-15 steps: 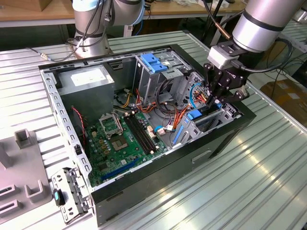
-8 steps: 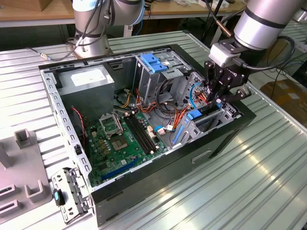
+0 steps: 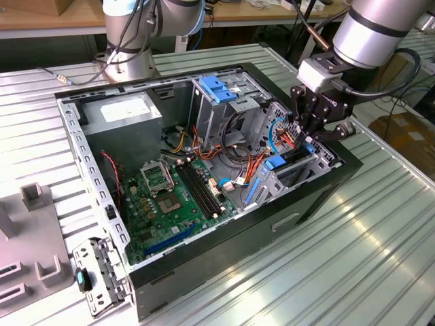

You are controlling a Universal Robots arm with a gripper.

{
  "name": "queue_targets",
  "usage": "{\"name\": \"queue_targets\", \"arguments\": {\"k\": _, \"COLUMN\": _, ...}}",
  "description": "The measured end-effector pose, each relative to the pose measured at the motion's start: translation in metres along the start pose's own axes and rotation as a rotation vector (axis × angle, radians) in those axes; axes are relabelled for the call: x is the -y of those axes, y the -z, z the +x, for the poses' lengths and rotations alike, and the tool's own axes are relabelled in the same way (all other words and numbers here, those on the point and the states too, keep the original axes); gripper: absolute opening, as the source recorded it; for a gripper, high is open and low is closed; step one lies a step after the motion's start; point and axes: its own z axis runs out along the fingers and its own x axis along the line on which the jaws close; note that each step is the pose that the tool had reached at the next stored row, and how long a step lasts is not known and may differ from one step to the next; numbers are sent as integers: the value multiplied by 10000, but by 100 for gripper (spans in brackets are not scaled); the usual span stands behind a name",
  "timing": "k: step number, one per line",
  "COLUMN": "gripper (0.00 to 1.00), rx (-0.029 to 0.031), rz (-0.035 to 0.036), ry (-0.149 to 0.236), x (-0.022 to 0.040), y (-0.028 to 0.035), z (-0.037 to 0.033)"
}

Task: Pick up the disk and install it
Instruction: 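Insert the first disk wire, then insert the second disk wire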

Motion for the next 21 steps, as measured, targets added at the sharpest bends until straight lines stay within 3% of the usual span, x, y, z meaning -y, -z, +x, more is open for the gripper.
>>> {"name": "queue_targets", "arguments": {"k": 14, "gripper": 11, "rx": -1, "rz": 0, "ry": 1, "x": -1, "y": 5, "z": 0}}
{"name": "queue_targets", "arguments": {"k": 21, "gripper": 11, "rx": -1, "rz": 0, "ry": 1, "x": -59, "y": 5, "z": 0}}
